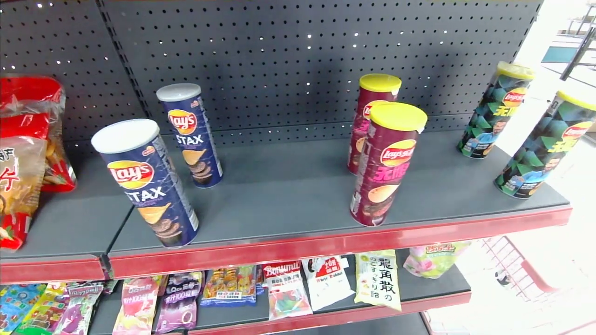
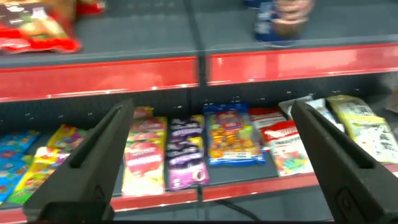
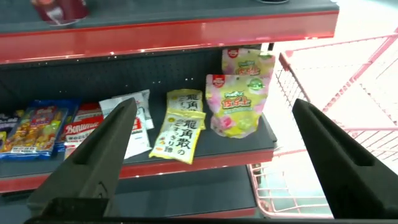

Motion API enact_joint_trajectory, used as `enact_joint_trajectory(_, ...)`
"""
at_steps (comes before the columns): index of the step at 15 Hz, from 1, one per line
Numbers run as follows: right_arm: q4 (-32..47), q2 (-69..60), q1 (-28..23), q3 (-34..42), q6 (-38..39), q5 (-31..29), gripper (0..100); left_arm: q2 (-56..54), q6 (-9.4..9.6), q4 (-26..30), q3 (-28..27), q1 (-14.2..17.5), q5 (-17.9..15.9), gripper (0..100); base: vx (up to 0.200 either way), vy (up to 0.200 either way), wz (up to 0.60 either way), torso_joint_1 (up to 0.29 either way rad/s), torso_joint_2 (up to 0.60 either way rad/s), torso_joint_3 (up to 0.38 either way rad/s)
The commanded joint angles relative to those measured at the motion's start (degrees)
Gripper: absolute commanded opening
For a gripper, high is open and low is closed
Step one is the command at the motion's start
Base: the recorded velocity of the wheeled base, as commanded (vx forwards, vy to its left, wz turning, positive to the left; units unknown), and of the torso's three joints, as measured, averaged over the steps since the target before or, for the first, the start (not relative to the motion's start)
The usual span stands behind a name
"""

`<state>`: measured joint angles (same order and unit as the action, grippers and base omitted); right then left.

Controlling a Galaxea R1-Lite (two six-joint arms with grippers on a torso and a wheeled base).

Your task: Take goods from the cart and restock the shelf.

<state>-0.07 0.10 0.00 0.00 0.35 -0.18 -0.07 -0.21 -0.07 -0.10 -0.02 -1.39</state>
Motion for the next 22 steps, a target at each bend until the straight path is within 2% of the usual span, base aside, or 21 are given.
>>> enact_joint_trajectory(1, -0.01, -0.01, 0.0, 0.0, 0.0, 0.01, 100, 0.07, -0.06, -0.01, 0.01, -0.06, -0.02, 100, 0.0, -0.2, 0.0, 0.002, 0.0, 0.002)
enact_joint_trajectory(6, -0.01, -0.01, 0.0, 0.0, 0.0, 0.01, 100, 0.07, 0.12, -0.01, 0.01, 0.02, -0.02, 100, 0.0, -0.2, 0.0, 0.004, 0.01, 0.006)
enact_joint_trajectory(10, -0.01, -0.01, 0.0, 0.0, 0.0, 0.01, 100, 0.07, 0.12, -0.01, 0.01, 0.02, -0.02, 100, 0.0, 0.0, 0.45, 0.001, 0.0, 0.004)
enact_joint_trajectory(22, -0.01, -0.01, 0.0, 0.0, 0.0, 0.01, 100, 0.07, 0.12, -0.01, 0.01, 0.02, -0.02, 100, 0.0, 0.0, 0.0, 0.0, 0.0, 0.0)
